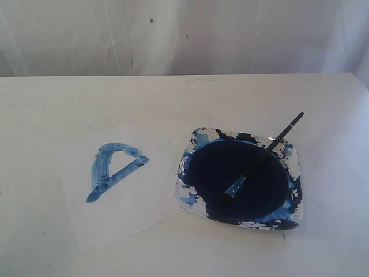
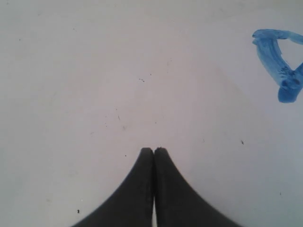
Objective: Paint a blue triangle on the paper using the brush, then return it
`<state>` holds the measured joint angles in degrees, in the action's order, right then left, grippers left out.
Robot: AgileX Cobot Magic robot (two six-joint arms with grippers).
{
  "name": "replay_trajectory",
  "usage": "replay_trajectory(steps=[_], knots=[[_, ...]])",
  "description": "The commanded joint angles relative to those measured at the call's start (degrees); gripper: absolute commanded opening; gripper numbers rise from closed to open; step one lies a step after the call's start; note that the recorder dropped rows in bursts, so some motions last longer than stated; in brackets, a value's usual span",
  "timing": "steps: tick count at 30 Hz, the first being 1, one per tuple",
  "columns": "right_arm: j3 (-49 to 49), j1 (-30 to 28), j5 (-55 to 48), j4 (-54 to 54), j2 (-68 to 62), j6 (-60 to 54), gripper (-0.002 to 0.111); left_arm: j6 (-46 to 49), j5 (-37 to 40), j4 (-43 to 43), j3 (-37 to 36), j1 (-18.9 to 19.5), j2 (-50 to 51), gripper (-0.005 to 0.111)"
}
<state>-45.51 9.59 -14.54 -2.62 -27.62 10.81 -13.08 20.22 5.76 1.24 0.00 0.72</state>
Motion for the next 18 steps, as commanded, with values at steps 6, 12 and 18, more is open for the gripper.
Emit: replay_trajectory(steps=[6, 12, 18], knots=[[0.3, -0.2, 0.4, -0.1, 0.2, -0.4, 0.0, -1.2, 2.0, -0.6, -0.1, -0.8, -0.7, 0.0], [0.3, -0.2, 0.4, -0.1, 0.2, -0.4, 0.0, -0.4, 1.5, 3.2, -0.1, -3.0, -0.7, 0.0], [0.3, -0.2, 0.4, -0.1, 0.2, -0.4, 0.0, -0.1, 1.4, 5.4, -0.1, -4.5, -0.7, 0.0]])
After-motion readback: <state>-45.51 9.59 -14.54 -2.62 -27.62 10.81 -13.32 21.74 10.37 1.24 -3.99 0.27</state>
